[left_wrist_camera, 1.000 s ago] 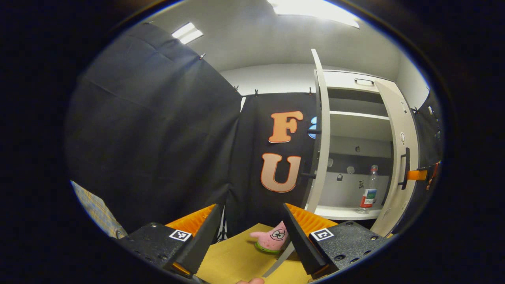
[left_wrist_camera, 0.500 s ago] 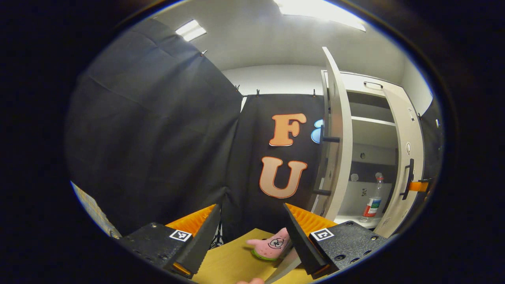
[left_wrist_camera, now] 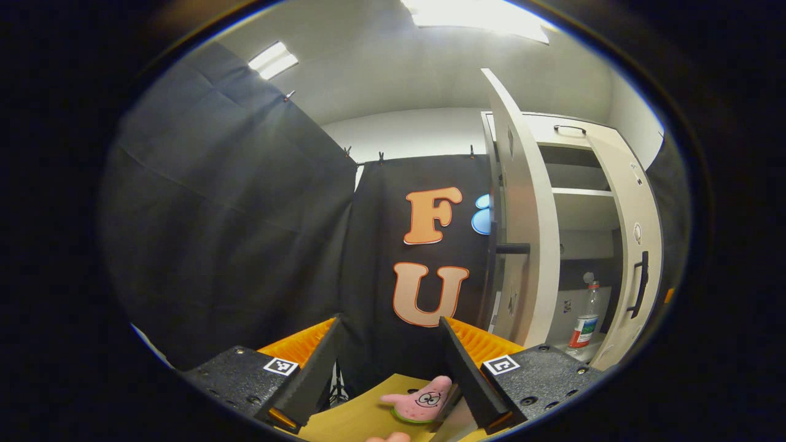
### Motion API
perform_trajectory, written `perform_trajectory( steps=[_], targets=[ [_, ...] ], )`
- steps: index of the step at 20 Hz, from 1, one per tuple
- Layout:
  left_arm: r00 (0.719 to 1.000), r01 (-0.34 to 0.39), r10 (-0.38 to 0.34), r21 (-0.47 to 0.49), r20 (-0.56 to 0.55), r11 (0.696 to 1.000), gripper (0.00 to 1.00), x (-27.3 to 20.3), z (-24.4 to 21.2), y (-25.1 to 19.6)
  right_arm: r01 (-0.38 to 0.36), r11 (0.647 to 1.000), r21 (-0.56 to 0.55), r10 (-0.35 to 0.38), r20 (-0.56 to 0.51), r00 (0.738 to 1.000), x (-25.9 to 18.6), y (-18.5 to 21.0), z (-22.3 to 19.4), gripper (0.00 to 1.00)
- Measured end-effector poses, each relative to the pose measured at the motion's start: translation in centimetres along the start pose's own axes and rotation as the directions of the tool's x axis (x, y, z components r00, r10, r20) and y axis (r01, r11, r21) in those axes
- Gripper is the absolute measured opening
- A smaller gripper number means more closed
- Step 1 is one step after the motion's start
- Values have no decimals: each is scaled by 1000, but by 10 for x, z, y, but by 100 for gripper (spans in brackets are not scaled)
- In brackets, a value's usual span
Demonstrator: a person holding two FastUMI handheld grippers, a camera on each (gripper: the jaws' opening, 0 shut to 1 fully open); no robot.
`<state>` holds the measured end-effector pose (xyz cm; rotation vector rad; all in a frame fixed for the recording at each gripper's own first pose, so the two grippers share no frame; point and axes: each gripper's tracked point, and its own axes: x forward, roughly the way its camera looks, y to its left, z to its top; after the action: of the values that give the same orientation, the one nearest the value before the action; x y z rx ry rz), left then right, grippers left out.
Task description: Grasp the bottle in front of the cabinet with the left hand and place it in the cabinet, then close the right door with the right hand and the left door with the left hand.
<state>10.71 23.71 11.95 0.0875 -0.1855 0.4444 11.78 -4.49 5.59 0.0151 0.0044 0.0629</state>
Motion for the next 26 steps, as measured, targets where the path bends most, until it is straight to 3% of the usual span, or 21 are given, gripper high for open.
perform_trajectory(
  steps=[3, 5, 6, 9, 10, 11, 15, 17, 19, 20, 24, 26],
  targets=[
    [1000, -3, 3, 27, -4, 1000, 94, 0, 2, -6, 21, 1000, 19, -21, -7, 1000, -11, -17, -1, 96],
    [999, 32, -32, 48, -10, 998, 87, -3, 5, -17, 42, 999, 21, -42, -13, 999, -18, -29, -2, 96],
    [998, 58, -57, 39, -14, 998, 91, -5, 5, -24, 48, 999, 23, -48, -15, 999, -22, -33, -2, 96],
    [991, 126, -127, -34, -39, 991, 87, -17, 3, -52, 48, 998, 30, -48, -14, 999, -29, -42, -2, 96],
    [989, 140, -143, -49, -44, 989, 91, -23, 2, -61, 50, 998, 29, -50, -20, 999, -31, -45, -3, 96],
    [986, 156, -158, -53, -43, 986, 87, -26, 3, -71, 50, 998, 29, -49, -25, 998, -33, -48, -4, 96],
    [979, 198, -199, -32, -34, 980, 91, -34, 5, -110, 57, 998, 18, -57, -37, 998, -41, -58, -8, 96],
    [970, 239, -240, -28, -32, 971, 87, -37, 3, -133, 78, 997, 1, -78, -37, 996, -47, -65, -8, 95],
    [958, 284, -285, -46, -39, 958, 92, -36, -1, -155, 93, 996, 0, -92, -39, 995, -53, -71, -9, 96],
    [951, 303, -306, -64, -40, 951, 87, -37, -2, -167, 95, 995, 6, -95, -38, 995, -56, -72, -8, 96],
    [927, 369, -375, -118, -29, 922, 94, -34, 1, -205, 139, 990, 15, -138, -32, 990, -71, -86, -7, 95],
    [915, 397, -402, -118, -23, 910, 92, -31, 2, -221, 161, 987, 23, -160, -35, 986, -78, -93, -7, 95]
  ],
)
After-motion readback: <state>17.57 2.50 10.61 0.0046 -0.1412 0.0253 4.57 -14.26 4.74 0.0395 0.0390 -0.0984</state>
